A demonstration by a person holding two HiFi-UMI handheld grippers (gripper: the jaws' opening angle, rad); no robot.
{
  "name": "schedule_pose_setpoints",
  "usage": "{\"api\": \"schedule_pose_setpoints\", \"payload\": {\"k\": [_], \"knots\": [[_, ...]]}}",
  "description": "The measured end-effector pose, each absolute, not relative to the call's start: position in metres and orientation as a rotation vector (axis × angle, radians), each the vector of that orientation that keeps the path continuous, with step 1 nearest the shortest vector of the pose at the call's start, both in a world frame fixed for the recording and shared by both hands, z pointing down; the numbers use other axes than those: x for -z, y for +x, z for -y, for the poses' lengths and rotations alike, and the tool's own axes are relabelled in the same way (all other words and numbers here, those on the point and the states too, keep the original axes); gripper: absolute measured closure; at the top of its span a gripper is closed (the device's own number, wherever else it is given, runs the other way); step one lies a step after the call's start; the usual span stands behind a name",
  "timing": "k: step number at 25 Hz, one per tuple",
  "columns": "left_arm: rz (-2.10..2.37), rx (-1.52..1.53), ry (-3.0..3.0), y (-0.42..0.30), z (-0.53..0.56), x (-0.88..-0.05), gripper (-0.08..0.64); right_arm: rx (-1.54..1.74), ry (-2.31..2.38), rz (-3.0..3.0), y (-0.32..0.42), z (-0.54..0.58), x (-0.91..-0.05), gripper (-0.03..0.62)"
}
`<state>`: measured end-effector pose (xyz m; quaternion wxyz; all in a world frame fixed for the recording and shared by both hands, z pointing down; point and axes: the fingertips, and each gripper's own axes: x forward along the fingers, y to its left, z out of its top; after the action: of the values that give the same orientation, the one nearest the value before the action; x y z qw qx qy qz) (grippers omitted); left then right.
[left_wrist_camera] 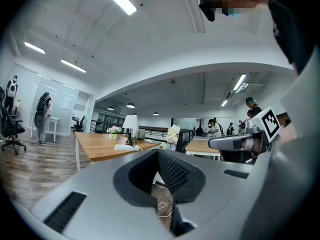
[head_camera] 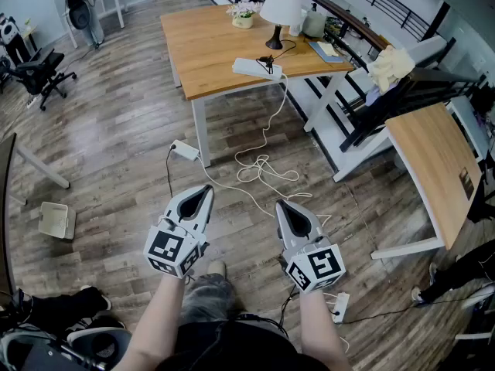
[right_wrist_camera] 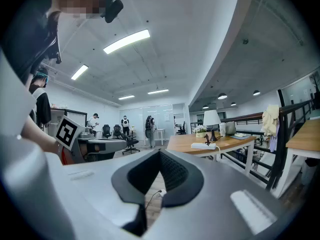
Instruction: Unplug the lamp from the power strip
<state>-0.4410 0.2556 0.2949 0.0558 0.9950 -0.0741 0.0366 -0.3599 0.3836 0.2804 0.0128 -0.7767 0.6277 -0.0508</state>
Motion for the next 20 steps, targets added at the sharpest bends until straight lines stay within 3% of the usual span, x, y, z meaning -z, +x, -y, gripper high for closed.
{"api": "schedule_pose_setpoints", "payload": {"k": [20], "knots": [[0.187,-0.079,3.016,-0.348,-0.146,-0.3,0.566,0.169,-2.488,-1.842,-0.255,-0.293,-0.286,0.584]]}}
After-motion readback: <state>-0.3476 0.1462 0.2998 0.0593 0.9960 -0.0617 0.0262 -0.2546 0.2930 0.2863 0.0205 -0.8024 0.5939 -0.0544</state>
